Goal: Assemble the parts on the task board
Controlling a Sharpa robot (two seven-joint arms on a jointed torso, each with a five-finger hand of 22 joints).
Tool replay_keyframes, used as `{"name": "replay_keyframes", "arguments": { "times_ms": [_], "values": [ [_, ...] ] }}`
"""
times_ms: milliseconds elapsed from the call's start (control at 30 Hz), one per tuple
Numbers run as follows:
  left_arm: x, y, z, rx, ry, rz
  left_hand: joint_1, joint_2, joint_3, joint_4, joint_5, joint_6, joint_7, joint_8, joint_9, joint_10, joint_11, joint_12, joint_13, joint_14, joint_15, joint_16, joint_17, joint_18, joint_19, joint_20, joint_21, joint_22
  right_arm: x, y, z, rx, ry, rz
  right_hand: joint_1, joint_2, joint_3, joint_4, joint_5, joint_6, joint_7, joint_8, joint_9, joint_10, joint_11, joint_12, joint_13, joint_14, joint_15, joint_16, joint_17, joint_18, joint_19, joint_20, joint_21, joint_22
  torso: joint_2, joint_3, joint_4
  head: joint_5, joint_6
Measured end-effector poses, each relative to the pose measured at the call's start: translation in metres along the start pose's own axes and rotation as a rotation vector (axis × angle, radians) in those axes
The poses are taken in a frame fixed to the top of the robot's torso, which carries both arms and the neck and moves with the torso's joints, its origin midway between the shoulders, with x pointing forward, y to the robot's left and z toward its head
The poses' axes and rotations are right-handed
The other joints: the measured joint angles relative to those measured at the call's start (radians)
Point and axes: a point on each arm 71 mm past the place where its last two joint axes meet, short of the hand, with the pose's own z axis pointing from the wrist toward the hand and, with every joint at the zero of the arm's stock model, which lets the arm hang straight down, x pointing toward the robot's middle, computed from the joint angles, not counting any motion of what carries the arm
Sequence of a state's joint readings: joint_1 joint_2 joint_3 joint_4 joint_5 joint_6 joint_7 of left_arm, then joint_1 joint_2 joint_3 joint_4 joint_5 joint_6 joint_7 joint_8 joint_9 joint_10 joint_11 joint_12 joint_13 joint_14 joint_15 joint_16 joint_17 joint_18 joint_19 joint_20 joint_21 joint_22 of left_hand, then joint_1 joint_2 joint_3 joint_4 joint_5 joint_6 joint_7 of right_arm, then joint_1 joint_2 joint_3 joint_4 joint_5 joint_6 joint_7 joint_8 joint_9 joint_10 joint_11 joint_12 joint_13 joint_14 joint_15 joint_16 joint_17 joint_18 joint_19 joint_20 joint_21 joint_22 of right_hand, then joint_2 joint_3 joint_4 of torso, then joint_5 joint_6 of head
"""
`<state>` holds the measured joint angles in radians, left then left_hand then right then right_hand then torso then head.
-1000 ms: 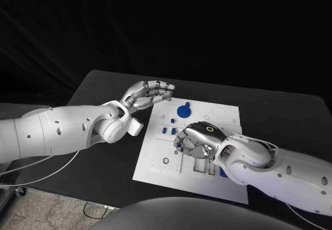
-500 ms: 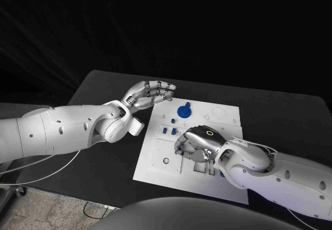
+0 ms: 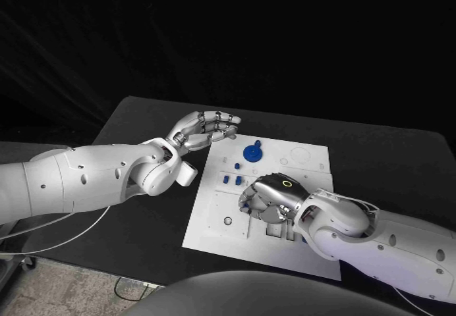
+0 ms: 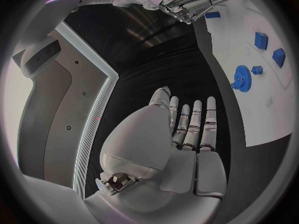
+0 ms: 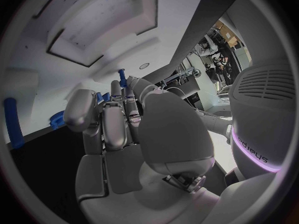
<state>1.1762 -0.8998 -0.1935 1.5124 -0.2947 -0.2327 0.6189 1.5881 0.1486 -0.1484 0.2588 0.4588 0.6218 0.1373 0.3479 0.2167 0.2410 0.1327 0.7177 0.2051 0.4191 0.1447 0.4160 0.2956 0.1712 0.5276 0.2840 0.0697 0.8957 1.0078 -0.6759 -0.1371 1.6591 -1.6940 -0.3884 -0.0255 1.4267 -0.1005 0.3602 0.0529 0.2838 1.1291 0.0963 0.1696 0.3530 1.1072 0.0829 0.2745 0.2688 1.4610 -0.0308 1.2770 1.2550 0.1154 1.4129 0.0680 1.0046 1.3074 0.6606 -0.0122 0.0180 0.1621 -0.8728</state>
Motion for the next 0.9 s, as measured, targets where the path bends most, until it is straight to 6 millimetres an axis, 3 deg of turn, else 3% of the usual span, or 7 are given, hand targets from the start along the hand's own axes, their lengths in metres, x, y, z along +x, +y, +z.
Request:
{"name": "replay_keyframes", "arguments": {
  "times_ms": [400,767,900],
  "values": [
    [0.0007,0.001,0.0012,-0.004,0.004,-0.001,0.0,0.0,0.0,0.0,0.0,0.0,0.0,0.0,-0.001,0.0,0.0,0.0,-0.001,0.0,0.0,0.0,0.0,0.0,0.0,0.0,0.0,0.0,0.0019,-0.0008,0.0021,0.004,-0.002,0.001,0.005,-0.005,-0.003,-0.003,-0.002,-0.004,0.003,-0.006,-0.004,0.001,0.001,-0.002,-0.003,0.0,0.0,0.0,-0.002,0.0,0.0,0.0,0.0,0.0,0.0,-0.0006,0.0011,-0.001,0.0],
    [0.0011,0.0016,0.0016,-0.007,0.007,-0.003,0.004,0.004,0.0,0.0,0.0,0.001,0.001,0.0,-0.001,0.0,0.0,0.0,-0.002,0.0,0.0,0.0,0.0,0.0,0.0,0.0,0.0,0.0,0.0039,0.0001,0.0031,0.006,0.002,-0.004,0.01,-0.011,-0.004,-0.001,-0.03,-0.007,0.007,-0.017,-0.009,0.013,-0.009,-0.011,-0.007,0.0,0.0,0.0,-0.006,0.0,0.0,0.0,0.0,0.001,0.0,-0.0005,0.0012,0.0,0.0],
    [0.0011,0.0019,0.0019,-0.008,0.008,-0.003,0.004,0.004,0.0,0.0,0.0,0.004,0.004,0.0,-0.001,0.0,0.0,0.0,-0.002,0.0,0.0,0.0,0.0,0.0,0.0,0.0,0.0,0.0,0.0041,0.0004,0.0033,0.007,0.005,-0.006,0.01,-0.011,-0.004,-0.001,-0.052,-0.017,0.017,-0.03,-0.016,0.017,-0.012,-0.017,-0.009,0.004,0.004,0.0,-0.01,0.0,0.0,0.0,-0.001,0.001,-0.001,-0.0006,0.0011,0.001,0.0]
  ]
}}
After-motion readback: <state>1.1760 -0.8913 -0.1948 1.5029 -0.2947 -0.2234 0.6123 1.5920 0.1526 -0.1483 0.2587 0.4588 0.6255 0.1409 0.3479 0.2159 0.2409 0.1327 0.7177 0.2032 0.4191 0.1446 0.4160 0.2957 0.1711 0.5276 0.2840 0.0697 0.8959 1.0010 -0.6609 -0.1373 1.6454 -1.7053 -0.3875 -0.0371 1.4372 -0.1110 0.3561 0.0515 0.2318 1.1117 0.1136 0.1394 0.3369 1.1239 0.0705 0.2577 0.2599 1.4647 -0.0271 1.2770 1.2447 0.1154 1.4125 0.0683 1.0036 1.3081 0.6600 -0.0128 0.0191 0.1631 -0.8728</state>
